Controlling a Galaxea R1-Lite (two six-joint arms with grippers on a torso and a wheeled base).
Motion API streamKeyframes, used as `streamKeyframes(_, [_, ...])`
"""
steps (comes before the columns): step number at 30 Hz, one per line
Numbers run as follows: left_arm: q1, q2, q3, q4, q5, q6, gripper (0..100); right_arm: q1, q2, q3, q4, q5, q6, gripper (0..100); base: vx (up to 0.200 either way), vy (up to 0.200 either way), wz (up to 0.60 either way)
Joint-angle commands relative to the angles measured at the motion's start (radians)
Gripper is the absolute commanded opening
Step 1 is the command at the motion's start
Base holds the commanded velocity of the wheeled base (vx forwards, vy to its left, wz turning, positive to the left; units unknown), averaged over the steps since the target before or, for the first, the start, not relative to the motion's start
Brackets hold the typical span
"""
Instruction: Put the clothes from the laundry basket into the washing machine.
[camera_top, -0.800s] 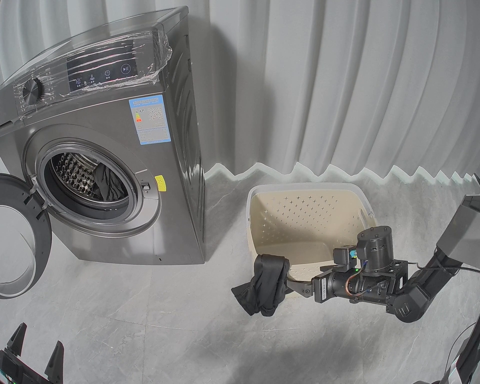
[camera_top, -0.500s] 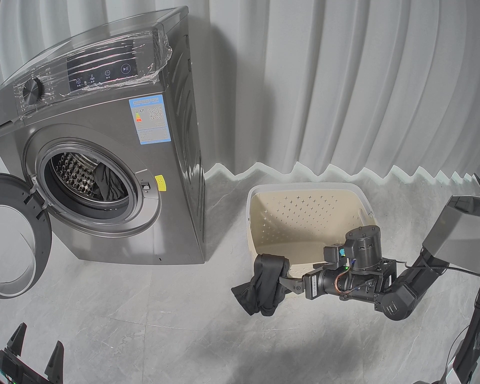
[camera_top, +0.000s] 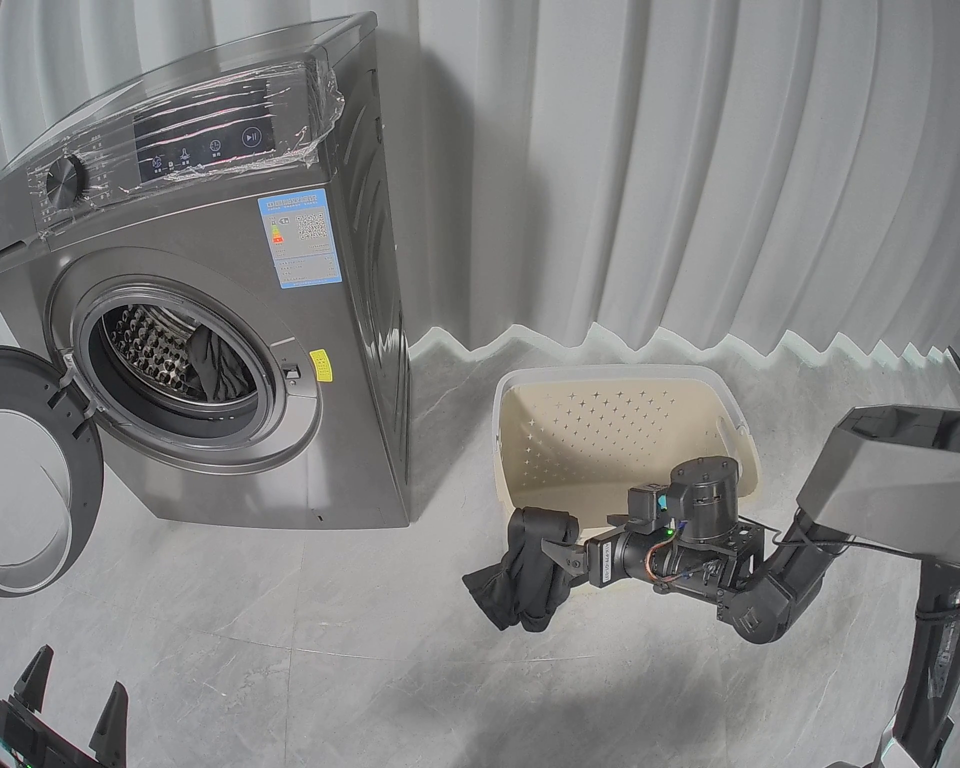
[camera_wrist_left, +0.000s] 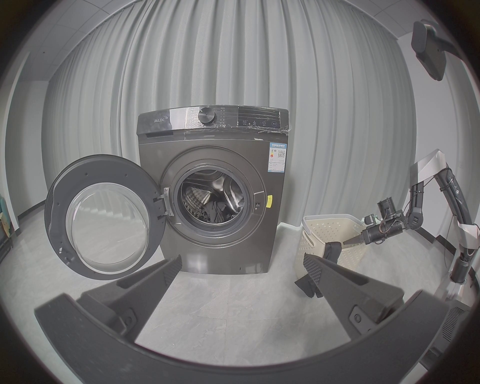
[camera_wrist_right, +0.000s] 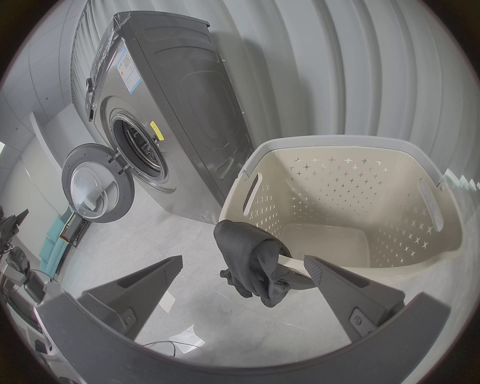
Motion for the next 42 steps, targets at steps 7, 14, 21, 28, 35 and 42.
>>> streamKeyframes(7, [0.000,-0.016,0.016,0.000,-0.003,0.002,100,-0.006,0.125,-0.094,-0.014,0.001,-0.003,100,0.000,0.000,0.00])
streamKeyframes(14, [0.000,-0.016,0.016,0.001,-0.003,0.000,100,-0.006,0.177,-0.143,-0.025,0.001,-0.001,100,0.000,0.000,0.00])
streamKeyframes(21, [0.000,-0.016,0.016,0.000,-0.003,0.000,100,-0.008,0.217,-0.184,-0.030,0.001,-0.001,100,0.000,0.000,0.00])
streamKeyframes(28, [0.000,-0.016,0.016,0.000,-0.003,0.000,100,-0.009,0.232,-0.203,-0.060,0.002,-0.003,0,0.000,0.000,0.00])
streamKeyframes(35, [0.000,-0.016,0.016,0.000,-0.003,-0.001,100,-0.012,0.223,-0.193,-0.063,0.004,-0.003,0,0.000,0.000,0.00])
streamKeyframes(42, [0.000,-0.016,0.016,0.001,-0.003,-0.001,100,-0.014,0.134,-0.158,-0.060,0.002,-0.001,0,0.000,0.000,0.00])
